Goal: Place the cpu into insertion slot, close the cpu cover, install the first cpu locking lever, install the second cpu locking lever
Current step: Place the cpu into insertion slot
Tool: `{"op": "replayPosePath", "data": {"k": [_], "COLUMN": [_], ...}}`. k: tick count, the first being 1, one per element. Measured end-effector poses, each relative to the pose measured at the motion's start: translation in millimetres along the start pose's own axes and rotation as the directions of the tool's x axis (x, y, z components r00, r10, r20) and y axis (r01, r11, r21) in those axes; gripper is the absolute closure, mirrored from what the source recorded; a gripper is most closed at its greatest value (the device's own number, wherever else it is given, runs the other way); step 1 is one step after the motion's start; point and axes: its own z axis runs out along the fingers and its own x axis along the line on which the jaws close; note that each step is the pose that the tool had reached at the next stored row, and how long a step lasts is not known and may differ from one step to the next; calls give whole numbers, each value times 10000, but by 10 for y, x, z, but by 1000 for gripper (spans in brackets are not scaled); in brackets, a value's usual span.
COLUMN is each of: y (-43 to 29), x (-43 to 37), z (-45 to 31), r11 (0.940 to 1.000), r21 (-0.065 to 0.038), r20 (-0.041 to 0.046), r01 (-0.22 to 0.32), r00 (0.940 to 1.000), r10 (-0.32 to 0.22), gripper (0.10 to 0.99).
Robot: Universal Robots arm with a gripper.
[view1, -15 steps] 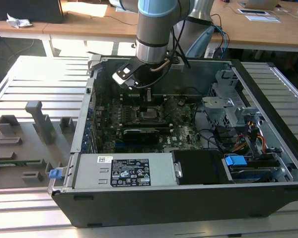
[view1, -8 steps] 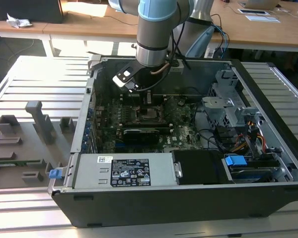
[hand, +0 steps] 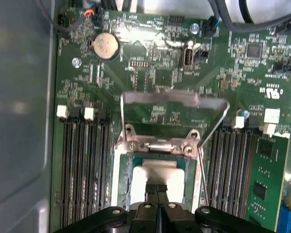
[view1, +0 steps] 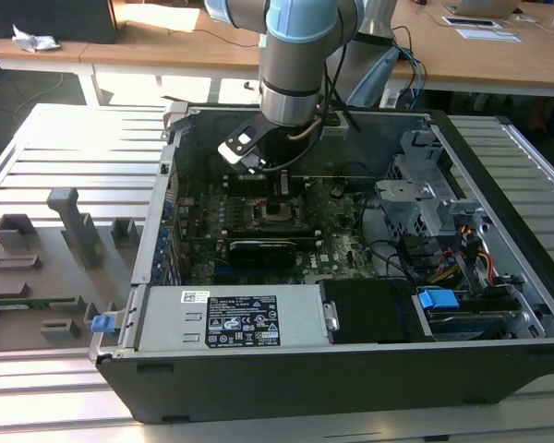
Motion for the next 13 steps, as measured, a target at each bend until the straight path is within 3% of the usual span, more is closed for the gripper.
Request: {"op": "replayPosePath", "data": {"k": [4, 10, 12, 13], "y": [32, 22, 19, 15], "x": [-2, -12, -13, -15], "z": [-86, -495, -557, -639], "r11": [10000, 10000, 10000, 10000], "r21": [3, 44, 44, 44], "r20": [-10, -4, -5, -4], "r01": [2, 0, 1, 1], "r00": [10000, 10000, 10000, 10000], "r10": [-2, 0, -1, -1], "gripper": [980, 980, 980, 980]}}
